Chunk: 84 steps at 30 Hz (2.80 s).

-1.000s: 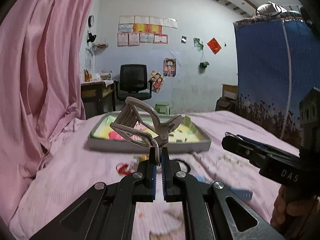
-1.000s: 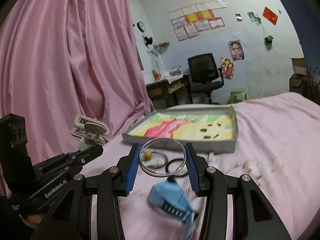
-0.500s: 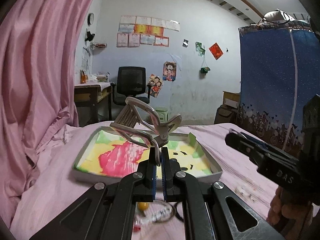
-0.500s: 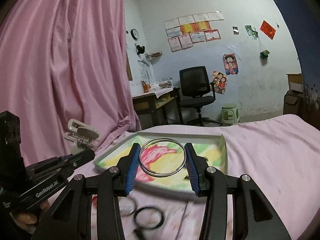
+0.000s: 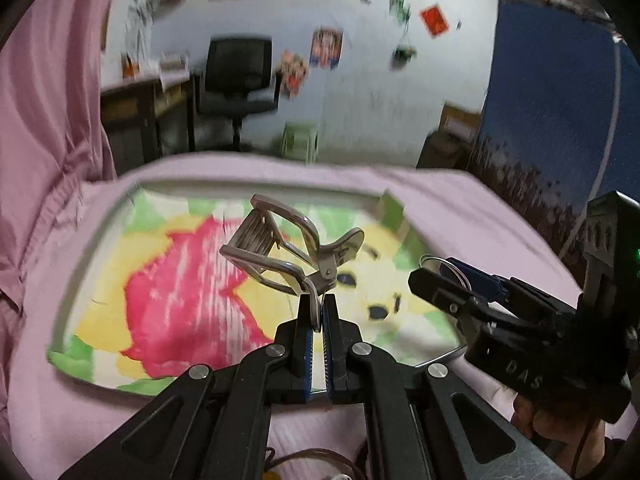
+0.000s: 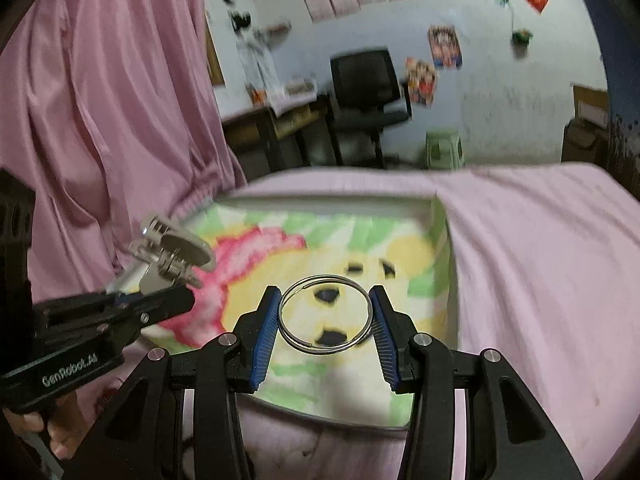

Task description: Organize jewelry

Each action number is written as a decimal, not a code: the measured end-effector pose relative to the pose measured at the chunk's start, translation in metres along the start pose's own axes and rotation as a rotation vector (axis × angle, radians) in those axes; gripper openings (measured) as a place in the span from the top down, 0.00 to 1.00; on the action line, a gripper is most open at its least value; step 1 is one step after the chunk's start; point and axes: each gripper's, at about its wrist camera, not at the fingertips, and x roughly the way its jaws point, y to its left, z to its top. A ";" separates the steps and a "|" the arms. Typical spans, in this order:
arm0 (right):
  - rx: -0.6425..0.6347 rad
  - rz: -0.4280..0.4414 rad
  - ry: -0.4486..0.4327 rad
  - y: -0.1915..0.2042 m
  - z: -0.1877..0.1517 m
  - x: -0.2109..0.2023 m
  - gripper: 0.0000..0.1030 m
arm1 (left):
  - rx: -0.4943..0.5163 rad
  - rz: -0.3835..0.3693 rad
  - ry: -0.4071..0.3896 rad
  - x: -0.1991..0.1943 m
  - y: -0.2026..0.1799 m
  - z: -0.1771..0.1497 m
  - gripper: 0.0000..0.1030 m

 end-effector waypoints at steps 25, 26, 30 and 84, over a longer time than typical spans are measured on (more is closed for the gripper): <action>0.018 -0.009 0.060 -0.008 -0.015 0.012 0.48 | -0.144 -0.053 0.107 0.011 0.026 -0.019 0.83; 0.011 -0.008 0.038 -0.006 -0.015 0.007 0.43 | -0.152 -0.054 0.091 0.007 0.026 -0.020 0.79; -0.011 -0.008 -0.050 -0.002 -0.015 -0.019 0.32 | -0.156 -0.047 0.023 -0.011 0.024 -0.024 0.63; -0.098 0.077 0.091 0.052 -0.117 -0.102 0.10 | -0.153 0.070 -0.077 -0.121 0.059 -0.137 0.03</action>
